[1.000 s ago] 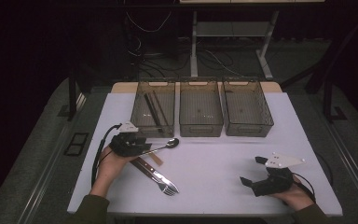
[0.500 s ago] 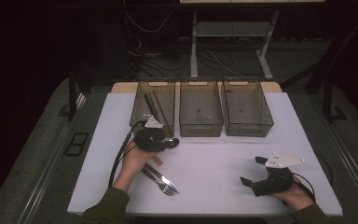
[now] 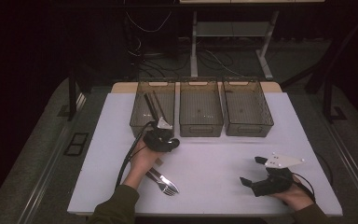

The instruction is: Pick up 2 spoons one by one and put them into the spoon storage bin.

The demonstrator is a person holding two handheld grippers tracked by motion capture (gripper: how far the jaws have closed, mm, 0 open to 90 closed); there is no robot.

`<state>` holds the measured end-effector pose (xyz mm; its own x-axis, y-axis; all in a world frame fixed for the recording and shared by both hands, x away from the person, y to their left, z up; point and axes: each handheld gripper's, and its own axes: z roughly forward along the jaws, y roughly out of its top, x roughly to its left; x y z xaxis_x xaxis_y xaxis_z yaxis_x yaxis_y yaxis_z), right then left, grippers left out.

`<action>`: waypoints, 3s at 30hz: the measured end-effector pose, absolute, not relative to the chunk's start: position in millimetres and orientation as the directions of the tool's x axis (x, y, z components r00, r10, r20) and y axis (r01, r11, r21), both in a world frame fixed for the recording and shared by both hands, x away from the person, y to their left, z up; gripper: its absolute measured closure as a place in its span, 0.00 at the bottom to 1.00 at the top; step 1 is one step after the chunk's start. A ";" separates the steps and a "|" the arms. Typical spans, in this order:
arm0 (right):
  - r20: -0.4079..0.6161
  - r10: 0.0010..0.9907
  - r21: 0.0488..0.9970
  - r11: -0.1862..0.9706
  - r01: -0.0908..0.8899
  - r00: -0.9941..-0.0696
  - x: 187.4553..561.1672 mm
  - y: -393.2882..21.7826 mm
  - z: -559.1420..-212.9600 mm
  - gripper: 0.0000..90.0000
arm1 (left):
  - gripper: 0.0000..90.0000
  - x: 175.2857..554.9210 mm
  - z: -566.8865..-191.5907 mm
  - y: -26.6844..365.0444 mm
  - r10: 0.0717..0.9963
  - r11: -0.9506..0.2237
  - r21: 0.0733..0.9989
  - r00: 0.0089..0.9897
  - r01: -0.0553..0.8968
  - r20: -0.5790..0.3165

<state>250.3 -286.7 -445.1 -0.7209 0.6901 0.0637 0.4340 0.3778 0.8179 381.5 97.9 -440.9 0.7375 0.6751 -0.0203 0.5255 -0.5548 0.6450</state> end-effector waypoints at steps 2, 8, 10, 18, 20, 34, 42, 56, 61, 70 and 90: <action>0.062 0.690 0.818 0.379 0.433 -0.721 250.3 -286.6 -445.0 0.03 | 0.63 381.3 -440.8 97.8 0.674 -0.557 0.643 0.739 0.525 -0.019; 0.060 0.687 0.817 0.382 0.431 -0.724 250.0 -286.1 -445.0 0.03 | 0.67 380.6 -440.7 98.0 0.660 -0.564 0.636 0.751 0.527 -0.036; 0.059 0.686 0.817 0.384 0.430 -0.725 249.8 -286.0 -444.9 0.03 | 0.69 380.6 -440.6 98.1 0.661 -0.565 0.634 0.750 0.529 -0.037; 0.059 0.686 0.816 0.385 0.431 -0.725 250.0 -285.9 -444.9 0.03 | 0.81 378.0 -437.2 101.4 0.648 -0.585 0.626 0.761 0.515 -0.021; 0.058 0.685 0.817 0.385 0.430 -0.726 249.9 -285.9 -444.8 0.03 | 0.82 376.7 -436.0 101.0 0.641 -0.596 0.623 0.767 0.506 -0.010; 0.057 0.685 0.818 0.386 0.427 -0.726 249.7 -286.1 -444.4 0.03 | 0.95 366.5 -426.3 99.8 0.600 -0.631 0.628 0.800 0.456 0.023; 0.052 0.685 0.819 0.387 0.424 -0.727 249.5 -286.2 -443.9 0.03 | 0.94 365.1 -426.9 98.0 0.596 -0.643 0.616 0.803 0.455 0.029; 0.056 0.686 0.819 0.384 0.426 -0.725 248.7 -286.3 -443.1 0.03 | 0.99 366.1 -426.0 102.8 0.578 -0.612 0.634 0.814 0.474 -0.050; 0.058 0.686 0.822 0.379 0.424 -0.725 248.8 -286.3 -442.8 0.03 | 0.99 364.1 -423.3 100.7 0.569 -0.612 0.640 0.821 0.465 -0.052; 0.080 0.690 0.834 0.349 0.427 -0.719 249.3 -286.6 -442.1 0.03 | 0.99 358.6 -413.5 101.0 0.570 -0.594 0.667 0.820 0.450 -0.045; 0.088 0.698 0.835 0.337 0.435 -0.710 251.5 -285.6 -443.1 0.03 | 0.99 361.9 -388.0 96.0 0.534 -0.526 0.744 0.841 0.412 -0.088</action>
<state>251.5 -285.6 -443.1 -0.7103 0.6984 0.0882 0.4351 0.3371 0.8349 361.9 96.0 -388.0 0.8410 0.5338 -0.0880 0.4119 -0.5263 0.7439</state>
